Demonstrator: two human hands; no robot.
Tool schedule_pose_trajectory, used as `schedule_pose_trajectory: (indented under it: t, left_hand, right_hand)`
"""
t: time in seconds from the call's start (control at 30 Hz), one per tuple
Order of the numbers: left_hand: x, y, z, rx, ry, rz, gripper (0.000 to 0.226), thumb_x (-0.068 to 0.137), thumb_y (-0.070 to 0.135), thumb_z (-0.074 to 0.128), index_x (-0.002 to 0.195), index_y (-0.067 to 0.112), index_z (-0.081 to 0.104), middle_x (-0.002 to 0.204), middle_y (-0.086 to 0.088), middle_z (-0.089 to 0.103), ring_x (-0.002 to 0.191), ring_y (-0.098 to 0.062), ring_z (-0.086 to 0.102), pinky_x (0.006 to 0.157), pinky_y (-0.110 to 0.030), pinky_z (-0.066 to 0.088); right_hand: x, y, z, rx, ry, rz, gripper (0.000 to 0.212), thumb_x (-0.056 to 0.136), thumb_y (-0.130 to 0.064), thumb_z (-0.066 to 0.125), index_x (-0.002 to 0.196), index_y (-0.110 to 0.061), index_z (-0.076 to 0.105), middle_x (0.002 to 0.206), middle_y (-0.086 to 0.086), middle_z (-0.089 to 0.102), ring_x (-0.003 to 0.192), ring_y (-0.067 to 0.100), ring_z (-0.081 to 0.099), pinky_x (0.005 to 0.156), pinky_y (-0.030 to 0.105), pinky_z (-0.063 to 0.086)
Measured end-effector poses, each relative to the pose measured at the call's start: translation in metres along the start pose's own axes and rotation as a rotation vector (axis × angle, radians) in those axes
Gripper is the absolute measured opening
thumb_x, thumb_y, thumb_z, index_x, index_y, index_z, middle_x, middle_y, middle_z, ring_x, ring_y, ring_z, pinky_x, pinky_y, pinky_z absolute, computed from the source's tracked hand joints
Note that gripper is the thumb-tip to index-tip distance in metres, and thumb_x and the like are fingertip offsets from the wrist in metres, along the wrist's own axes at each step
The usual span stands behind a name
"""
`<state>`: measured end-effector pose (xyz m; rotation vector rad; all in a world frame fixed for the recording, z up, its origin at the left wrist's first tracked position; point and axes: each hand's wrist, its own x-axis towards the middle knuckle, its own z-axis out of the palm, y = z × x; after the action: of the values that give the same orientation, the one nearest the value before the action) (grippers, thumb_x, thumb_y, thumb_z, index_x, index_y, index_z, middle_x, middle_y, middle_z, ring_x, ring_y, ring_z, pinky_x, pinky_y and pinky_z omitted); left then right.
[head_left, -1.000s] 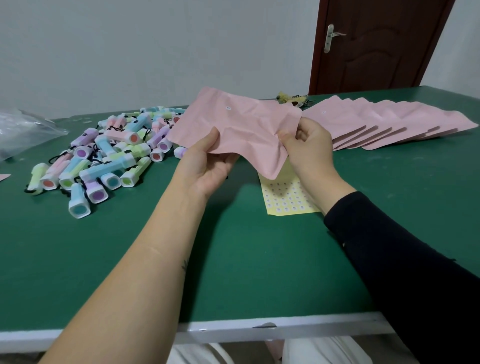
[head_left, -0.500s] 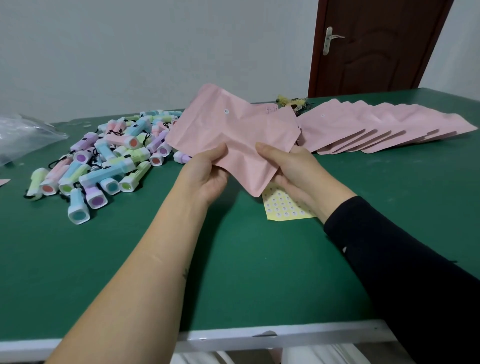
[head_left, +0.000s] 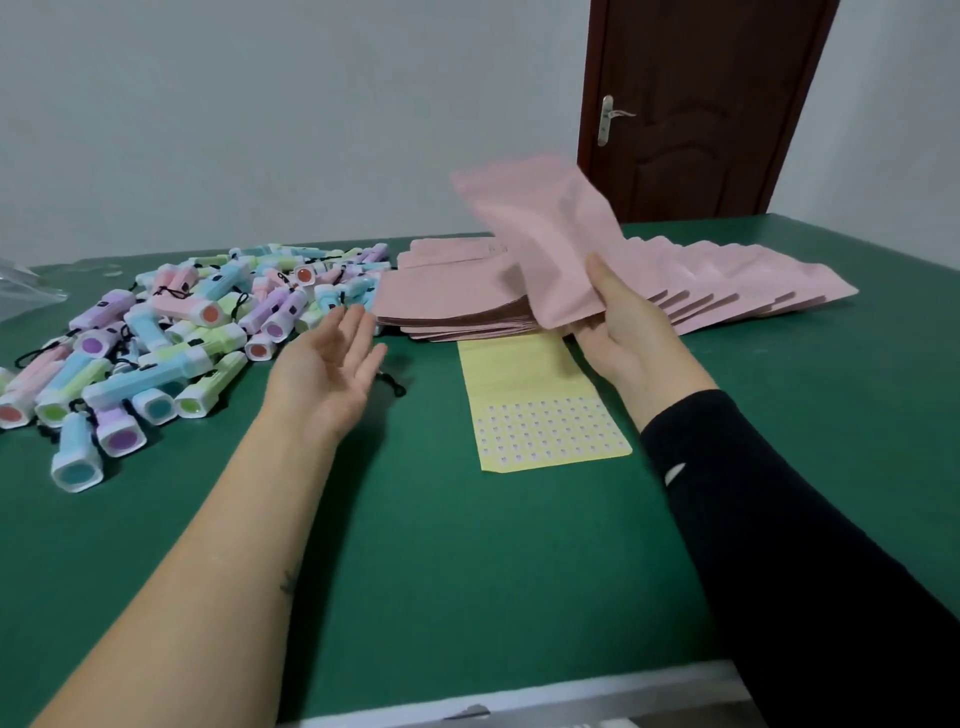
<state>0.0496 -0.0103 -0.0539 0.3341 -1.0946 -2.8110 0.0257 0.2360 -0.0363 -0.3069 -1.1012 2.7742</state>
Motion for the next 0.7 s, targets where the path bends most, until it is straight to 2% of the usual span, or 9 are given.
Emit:
schedule_pose_trajectory:
  t: [0.1,0.17,0.2,0.27,0.33,0.4,0.47,0.57,0.7]
  left_hand:
    - [-0.012,-0.019,0.016,0.469,-0.154,0.042,0.028,0.101,0.019,0.052,0.128,0.018,0.058,0.115,0.004,0.072,0.101,-0.007,0.069,0.088,-0.032,0.054]
    - [-0.020,-0.033,0.024,0.939,-0.243,0.251,0.022,0.097,0.020,0.059,0.118,0.025,0.063,0.112,0.013,0.071,0.098,0.005,0.066,0.095,-0.031,0.050]
    - [-0.021,-0.038,0.025,1.159,-0.293,0.376,0.022,0.096,0.021,0.060,0.115,0.029,0.064,0.115,0.017,0.068,0.102,0.008,0.062,0.099,-0.028,0.047]
    - [-0.022,-0.050,0.024,1.500,-0.440,0.512,0.032,0.095,0.026,0.061,0.127,0.032,0.060,0.131,0.017,0.059,0.122,0.002,0.051,0.103,-0.020,0.034]
    - [-0.018,-0.059,0.020,1.704,-0.590,0.487,0.052,0.094,0.035,0.061,0.143,0.029,0.046,0.147,0.012,0.046,0.138,-0.008,0.037,0.108,-0.021,0.026]
    - [-0.015,-0.061,0.018,1.829,-0.651,0.406,0.061,0.095,0.043,0.058,0.150,0.026,0.036,0.154,0.008,0.037,0.144,-0.013,0.029,0.117,-0.030,0.024]
    - [-0.012,-0.060,0.017,1.868,-0.663,0.368,0.061,0.095,0.047,0.056,0.149,0.023,0.039,0.154,0.006,0.038,0.143,-0.014,0.031,0.117,-0.036,0.027]
    - [-0.012,-0.058,0.017,1.881,-0.699,0.352,0.060,0.095,0.048,0.056,0.147,0.022,0.041,0.152,0.005,0.040,0.143,-0.014,0.031,0.117,-0.036,0.027]
    - [-0.013,-0.055,0.017,1.883,-0.726,0.327,0.061,0.094,0.048,0.056,0.148,0.025,0.039,0.158,0.004,0.031,0.147,-0.012,0.023,0.119,-0.033,0.021]
  right_hand:
    - [0.019,-0.023,-0.002,-0.058,0.081,-0.094,0.037,0.086,-0.010,0.073,0.121,-0.008,0.061,0.112,0.008,0.071,0.097,0.025,0.070,0.088,0.049,0.056]
    - [0.031,-0.030,-0.002,-0.138,0.125,-0.149,0.035,0.086,-0.007,0.071,0.120,-0.005,0.061,0.109,0.008,0.072,0.096,0.026,0.071,0.083,0.047,0.058]
    - [0.037,-0.031,-0.002,-0.170,0.140,-0.175,0.031,0.087,-0.005,0.069,0.117,-0.005,0.061,0.105,0.007,0.072,0.092,0.024,0.072,0.076,0.042,0.060]
    - [0.048,-0.027,-0.001,-0.224,0.180,-0.206,0.021,0.088,-0.004,0.067,0.107,-0.010,0.060,0.097,0.004,0.071,0.086,0.021,0.071,0.069,0.036,0.060]
    - [0.059,-0.016,0.001,-0.305,0.224,-0.203,0.020,0.088,-0.005,0.065,0.100,-0.015,0.053,0.099,0.002,0.067,0.090,0.024,0.069,0.077,0.043,0.059]
    - [0.069,-0.003,0.000,-0.406,0.256,-0.209,0.027,0.088,-0.006,0.064,0.106,-0.016,0.046,0.114,0.004,0.065,0.099,0.028,0.067,0.086,0.049,0.056]
    - [0.078,0.007,-0.003,-0.532,0.300,-0.250,0.033,0.089,-0.008,0.063,0.116,-0.014,0.046,0.123,0.006,0.061,0.107,0.030,0.063,0.091,0.050,0.054]
    - [0.085,0.012,-0.009,-0.672,0.363,-0.306,0.043,0.090,-0.014,0.063,0.130,-0.009,0.046,0.129,0.008,0.058,0.114,0.030,0.059,0.094,0.047,0.053]
    - [0.091,0.013,-0.012,-0.781,0.372,-0.398,0.042,0.095,-0.016,0.057,0.134,-0.008,0.044,0.135,0.009,0.054,0.122,0.030,0.054,0.100,0.039,0.048]
